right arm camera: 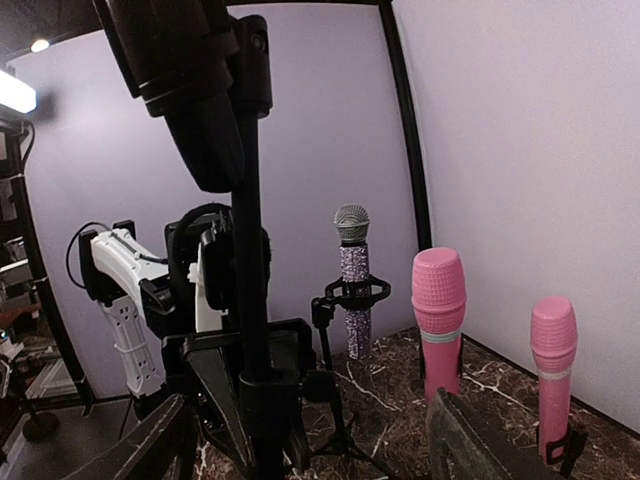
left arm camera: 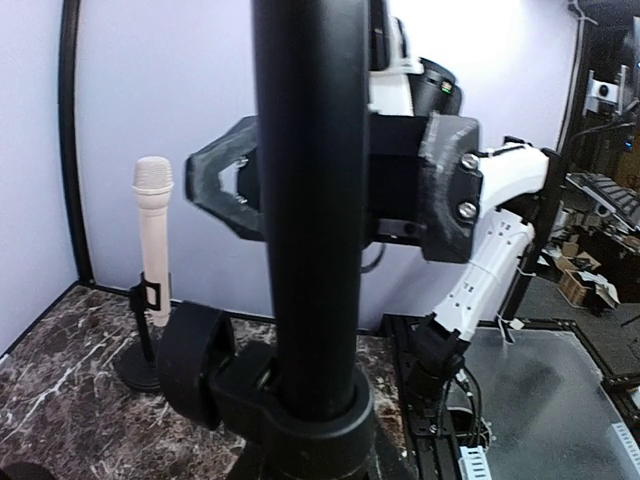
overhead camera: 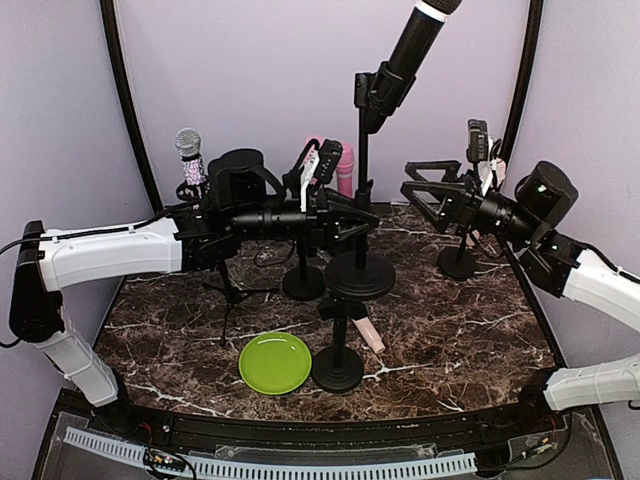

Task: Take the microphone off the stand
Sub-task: Pass from the left arm to the right

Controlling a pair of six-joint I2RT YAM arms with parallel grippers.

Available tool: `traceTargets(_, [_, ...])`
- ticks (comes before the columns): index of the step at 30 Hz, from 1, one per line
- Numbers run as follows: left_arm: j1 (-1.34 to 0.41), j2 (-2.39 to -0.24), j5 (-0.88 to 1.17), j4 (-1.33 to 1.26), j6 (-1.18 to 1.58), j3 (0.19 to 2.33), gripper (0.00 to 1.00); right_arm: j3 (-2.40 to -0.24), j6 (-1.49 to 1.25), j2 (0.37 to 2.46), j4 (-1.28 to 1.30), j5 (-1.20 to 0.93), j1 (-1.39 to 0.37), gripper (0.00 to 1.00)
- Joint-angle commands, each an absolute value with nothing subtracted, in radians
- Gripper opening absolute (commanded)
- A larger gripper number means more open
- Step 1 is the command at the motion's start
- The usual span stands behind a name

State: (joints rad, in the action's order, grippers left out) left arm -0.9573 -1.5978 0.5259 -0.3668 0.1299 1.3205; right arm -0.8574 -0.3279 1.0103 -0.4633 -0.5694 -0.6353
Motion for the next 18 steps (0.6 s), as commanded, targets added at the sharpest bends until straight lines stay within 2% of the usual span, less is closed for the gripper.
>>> traceTargets(1, [-0.955, -1.53, 0.729, -0.483, 0.154, 1.317, 0.0, -0.955, -0.382, 1.066, -0.531, -0.764, -0.649, 0.75])
traceTargets(18, [-0.955, -1.578, 0.847, -0.485, 0.195, 1.346, 0.0, -1.1, -0.392, 1.23, -0.464, -0.968, -0.693, 0.57])
